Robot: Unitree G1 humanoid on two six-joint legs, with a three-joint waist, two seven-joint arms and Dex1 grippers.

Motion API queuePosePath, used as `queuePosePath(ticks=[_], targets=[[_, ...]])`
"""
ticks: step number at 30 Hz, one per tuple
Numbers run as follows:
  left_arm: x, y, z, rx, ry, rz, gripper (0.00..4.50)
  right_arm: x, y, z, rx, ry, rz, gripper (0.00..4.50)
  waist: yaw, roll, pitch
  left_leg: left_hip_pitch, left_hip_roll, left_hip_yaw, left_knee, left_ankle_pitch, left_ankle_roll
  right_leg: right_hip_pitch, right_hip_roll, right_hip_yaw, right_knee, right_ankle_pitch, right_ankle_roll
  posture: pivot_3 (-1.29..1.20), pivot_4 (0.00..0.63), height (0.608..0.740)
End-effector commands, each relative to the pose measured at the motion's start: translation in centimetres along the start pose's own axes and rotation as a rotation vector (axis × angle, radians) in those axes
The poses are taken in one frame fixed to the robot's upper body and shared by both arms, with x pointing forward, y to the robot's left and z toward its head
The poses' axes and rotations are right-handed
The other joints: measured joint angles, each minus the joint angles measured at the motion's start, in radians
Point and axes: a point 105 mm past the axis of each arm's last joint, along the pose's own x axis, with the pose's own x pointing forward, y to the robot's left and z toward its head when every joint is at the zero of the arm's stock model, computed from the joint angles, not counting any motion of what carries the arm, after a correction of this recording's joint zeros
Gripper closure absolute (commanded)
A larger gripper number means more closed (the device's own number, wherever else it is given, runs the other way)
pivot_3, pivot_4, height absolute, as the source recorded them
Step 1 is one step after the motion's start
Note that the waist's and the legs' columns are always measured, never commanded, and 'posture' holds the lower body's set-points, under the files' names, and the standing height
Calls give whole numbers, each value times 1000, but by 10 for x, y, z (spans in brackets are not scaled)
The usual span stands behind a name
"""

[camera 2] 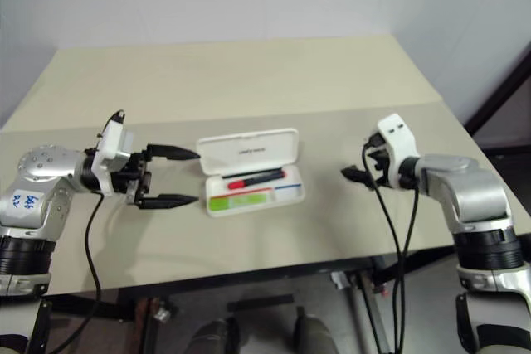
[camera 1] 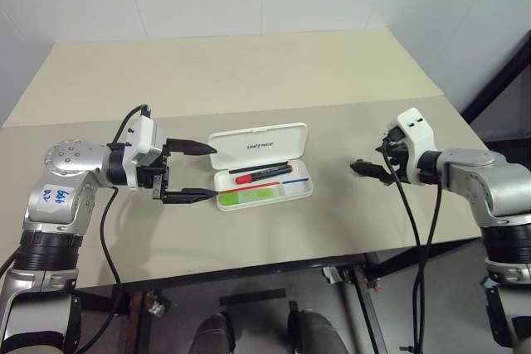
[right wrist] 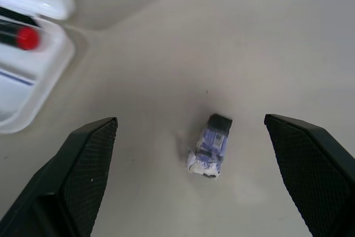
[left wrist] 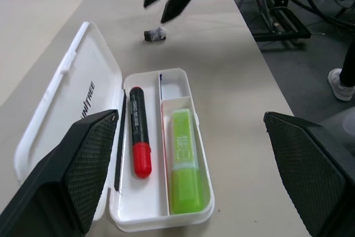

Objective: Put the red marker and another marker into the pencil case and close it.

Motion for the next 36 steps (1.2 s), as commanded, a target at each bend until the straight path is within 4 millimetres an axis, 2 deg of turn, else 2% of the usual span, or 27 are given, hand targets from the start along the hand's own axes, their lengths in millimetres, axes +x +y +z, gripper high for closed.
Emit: queuePosePath(ticks=[1, 8, 11, 21, 25, 28, 30, 33, 36], targets=[[-2, 4, 13, 69, -11, 12, 29, 3, -10, 7, 46, -35, -61, 0, 0, 0, 0, 0, 0, 0, 0, 0, 0, 0, 0, 0, 0, 0, 0, 0, 150, 740], [-5, 5, 17, 88, -14, 25, 29, 19, -25, -10, 72, 6, -147, 0, 0, 0, 0, 0, 0, 1, 0, 0, 0, 0, 0, 0, 0, 0, 0, 0, 150, 740], [-6, 3, 17, 90, -14, 31, 0, 20, -29, -22, 86, 52, -166, 554, 0, 0, 0, 0, 0, 1, 0, 0, 0, 0, 0, 0, 0, 0, 0, 0, 150, 740], [-7, 3, 18, 98, -14, 38, 0, 21, -25, -20, 37, 45, -139, 4087, 0, 0, 0, 0, 0, 1, 1, 0, 0, 0, 0, 1, 0, 0, 1, 0, 150, 740], [-6, 3, 17, 101, -15, 34, 0, 19, -18, -13, -46, 0, -82, 4124, 0, 0, 0, 0, 0, 1, 0, 0, 0, 0, 1, 1, 0, 0, 1, 0, 150, 740], [-5, 3, 16, 102, -14, 28, 0, 12, -1, 12, -216, -128, 67, 4124, 0, 0, 0, 0, 0, 1, 0, 0, 0, 0, 1, 1, 0, 0, 1, 0, 150, 740], [-5, 3, 15, 103, -10, 22, 0, 7, 11, 21, -319, -170, 163, 4124, -2, 0, 0, 0, 0, 2, 0, 0, 0, 0, 1, 2, -1, 0, 1, 0, 150, 740], [-5, 3, 12, 104, -5, 18, 0, 3, 31, 26, -490, -169, 341, 4124, -2, 0, 0, 0, 1, 2, 0, 0, 0, 0, 2, 2, -1, 0, 1, 0, 150, 740], [-5, 2, 7, 111, 15, 5, 0, 3, 48, 26, -578, -169, 468, 4124, -3, 0, 0, 0, 2, 2, 0, 0, -1, 0, 3, 2, -1, 0, 1, 0, 150, 740]])
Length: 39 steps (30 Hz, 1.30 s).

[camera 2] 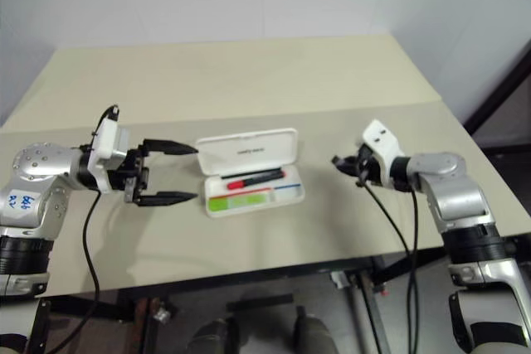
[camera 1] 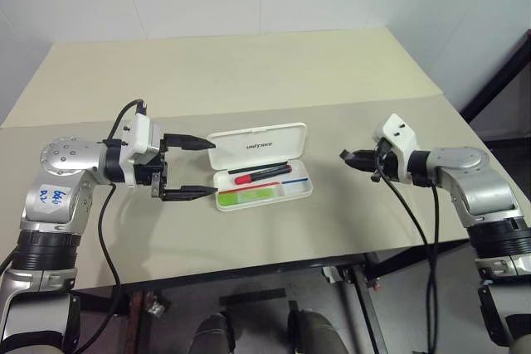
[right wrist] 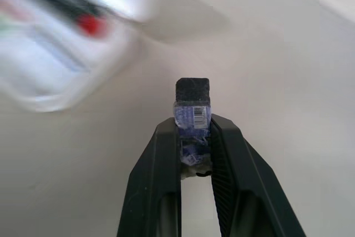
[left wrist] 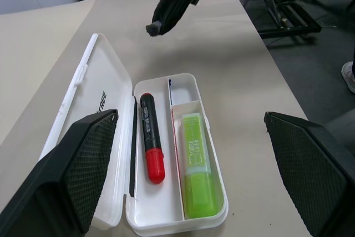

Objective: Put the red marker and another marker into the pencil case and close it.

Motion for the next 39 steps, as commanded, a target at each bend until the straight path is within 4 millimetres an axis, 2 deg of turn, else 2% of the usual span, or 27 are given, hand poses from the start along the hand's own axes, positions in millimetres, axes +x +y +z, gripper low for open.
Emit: queuePosePath(ticks=[1, 7, 13, 17, 21, 28, 32, 39], targets=[[-2, -1, 0, 49, 24, -13, 0, 7, 18, 21, -144, -49, 170, 4124, 0, 0, 0, 0, 0, 0, 0, 0, 0, 0, 0, 0, 0, 0, 0, 0, 150, 740], [-1, -6, -6, 47, 38, -23, 0, 38, 46, 38, -223, -94, 369, 4124, 0, 0, 0, 1, 1, 1, 0, 0, -1, 0, 0, 1, 1, 0, 0, 0, 150, 740], [-1, -7, -7, 49, 44, -17, 0, 58, 53, 41, -246, -97, 429, 4124, 3, 0, 0, 1, 1, 1, 0, 0, -1, 0, 0, 1, 1, 0, 0, 0, 150, 740], [-2, -9, -5, 50, 44, -8, 0, 62, 51, 36, -240, -90, 440, 4124, 2, 0, 0, 0, 0, 1, 0, 0, -1, 0, 0, 1, 1, 0, 0, 0, 150, 740], [-4, -10, -5, 47, 50, 4, 0, 57, 41, 25, -240, -54, 422, 4124, 2, 0, 0, 1, 1, 1, 0, 0, -1, 0, 0, 1, 1, 0, 0, 0, 150, 740], [-3, -9, -4, 46, 46, 8, 0, 63, 39, 26, -228, -67, 418, 4124, -1, 0, 0, 1, 1, 1, 0, 0, -1, 0, 0, 1, 2, 0, 0, 0, 150, 740], [-3, -9, -4, 47, 46, 8, 0, 64, 39, 33, -230, -98, 408, 2848, -1, 0, 0, 1, 1, 1, 0, 0, -1, 0, 0, 1, 2, 0, 0, 0, 150, 740], [-2, -9, -4, 44, 43, 7, 0, 60, 32, 47, -236, -157, 365, 316, 1, 0, 0, 1, 1, 2, 0, 0, -1, 0, 0, 1, 2, 0, 0, 0, 150, 740]])
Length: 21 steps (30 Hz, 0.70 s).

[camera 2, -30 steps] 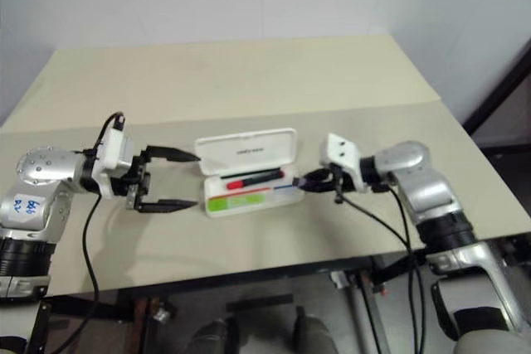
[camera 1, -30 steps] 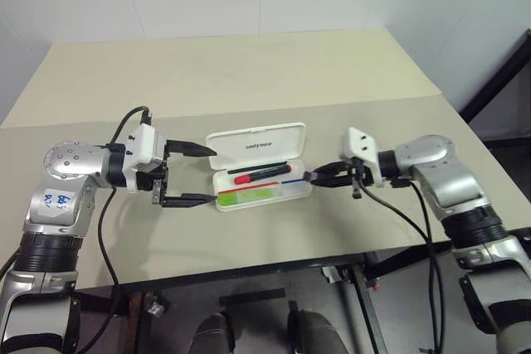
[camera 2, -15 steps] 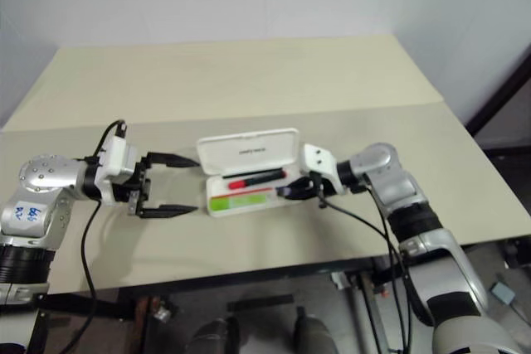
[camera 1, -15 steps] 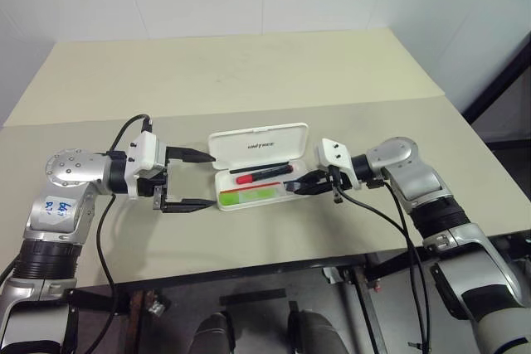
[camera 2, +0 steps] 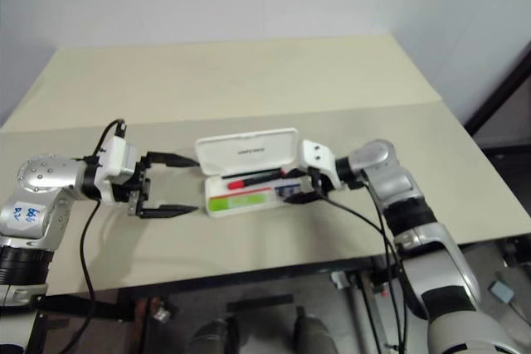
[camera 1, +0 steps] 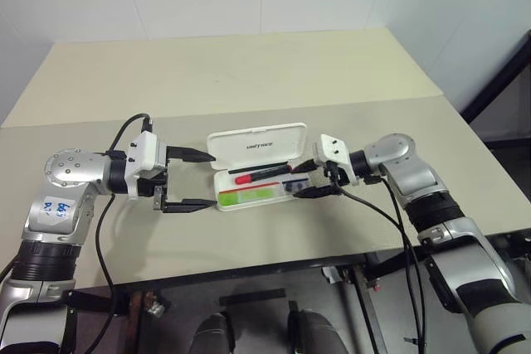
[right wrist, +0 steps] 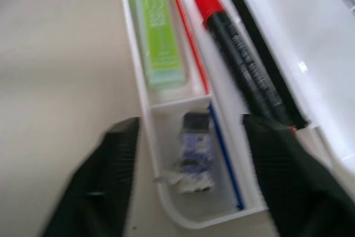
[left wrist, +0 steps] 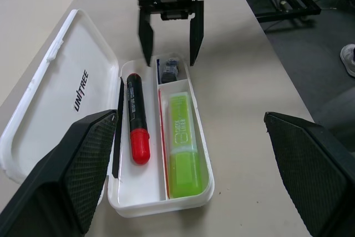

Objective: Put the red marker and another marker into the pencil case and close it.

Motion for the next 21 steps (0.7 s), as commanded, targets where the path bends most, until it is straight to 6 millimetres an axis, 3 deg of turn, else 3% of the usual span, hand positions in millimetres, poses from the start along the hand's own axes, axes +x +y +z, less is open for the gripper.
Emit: queuePosePath(ticks=[1, 5, 11, 18, 21], targets=[[-4, 3, 10, 39, -9, 17, 0, -11, -9, 22, -51, -71, -45, 21, 0, 0, 0, 0, 0, 0, 0, 0, 0, 0, 0, 0, 0, 0, 0, 0, 150, 740], [-4, 4, 11, 35, -16, 23, 0, -20, -7, 32, -43, -128, -54, 21, 0, 0, 0, 0, 0, 0, 0, 0, 0, 0, 0, 0, 0, 0, 0, 0, 150, 740], [-10, 7, 14, 7, -38, 65, 0, -56, 3, 38, -86, -214, -155, 21, 3, 0, 0, 0, 0, 0, 0, 0, 0, 0, 0, 0, -1, 0, 0, 0, 150, 740], [-23, 8, 12, -34, -56, 132, 0, -98, 20, 43, 20, -322, -274, 21, -1, 0, 0, 1, 0, 0, 0, -1, 0, 0, 0, 0, -1, 0, 0, 0, 150, 740], [-27, 9, 9, -63, -66, 146, 595, -102, 28, 47, 32, -349, -304, 0, 0, 0, 0, 3, 1, 1, 0, -1, 0, 1, 0, 1, 0, 0, 0, 0, 150, 740]])
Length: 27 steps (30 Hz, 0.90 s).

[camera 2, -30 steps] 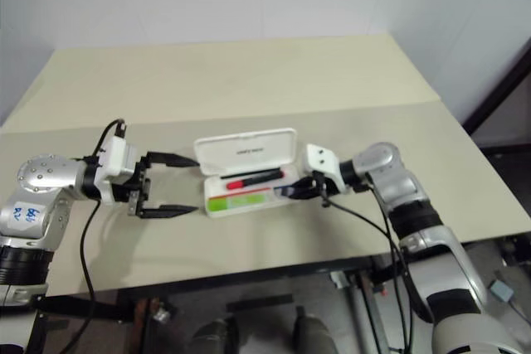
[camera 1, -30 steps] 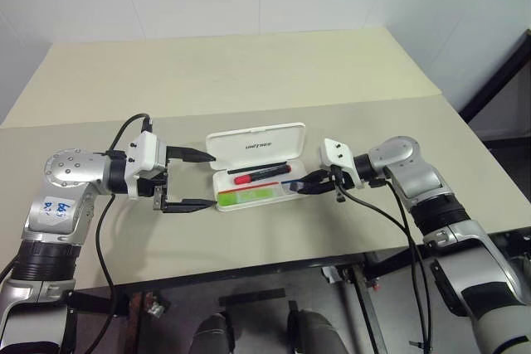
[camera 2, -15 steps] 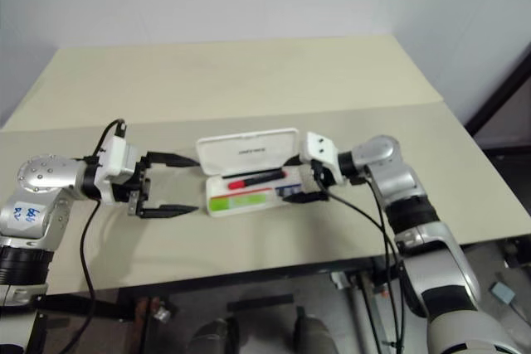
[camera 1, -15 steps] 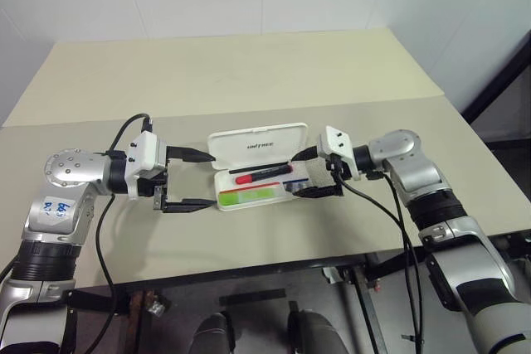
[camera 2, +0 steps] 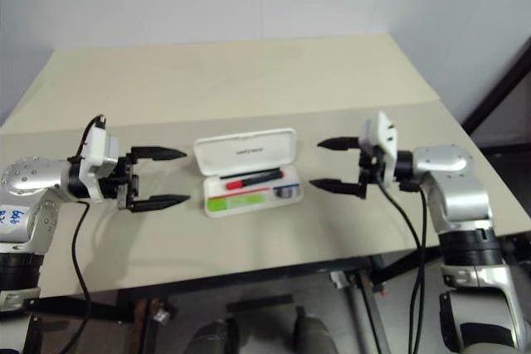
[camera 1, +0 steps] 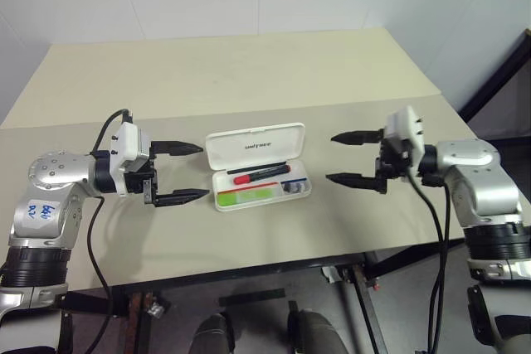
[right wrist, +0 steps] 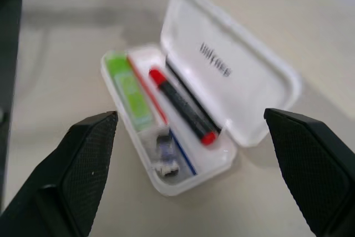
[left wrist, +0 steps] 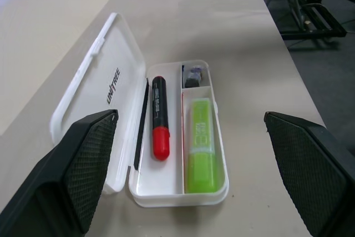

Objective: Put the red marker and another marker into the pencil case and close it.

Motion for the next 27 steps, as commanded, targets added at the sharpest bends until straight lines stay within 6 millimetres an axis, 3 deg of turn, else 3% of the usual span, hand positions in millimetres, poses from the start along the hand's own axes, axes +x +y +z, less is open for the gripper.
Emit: queuePosePath(ticks=[1, 9, 12, 15, 21, 27], targets=[[-11, 4, 9, -4, -36, 32, 887, -6, 7, 17, -30, -50, -29, 0, 1, 0, 0, 0, 0, 0, 0, 0, 0, 0, 0, 0, 0, 0, 0, 0, 150, 740], [-15, 12, 9, -58, -72, 65, 3627, 0, 5, 31, -56, -121, -83, 0, 2, 0, 0, 0, 0, 0, 0, 0, 0, 0, 0, 0, 0, 1, -1, 0, 150, 740], [-16, 15, 8, -69, -81, 83, 4451, 2, 6, 32, -55, -125, -79, 0, 3, 0, 0, 0, 0, 0, 0, 0, 0, 0, 0, 0, -1, 1, -1, 0, 150, 740], [-17, 20, 5, -75, -79, 119, 4451, 3, 6, 31, -53, -126, -80, 0, 3, 0, 0, 0, 0, 0, 0, 0, 0, 0, 0, 0, -1, 1, -1, 0, 150, 740], [-21, 56, 7, -31, -63, 364, 4451, 3, 7, 32, -51, -131, -85, 0, 4, 0, 0, 0, 0, 0, 0, 0, 1, 0, 0, 0, 0, 1, -1, 0, 150, 740], [9, 85, -12, -47, -7, 545, 4451, 7, 9, 33, -38, -141, -81, 0, 6, -1, 0, 0, 0, 0, 1, 0, 1, 1, 0, 0, 0, 1, 0, 0, 150, 740]])
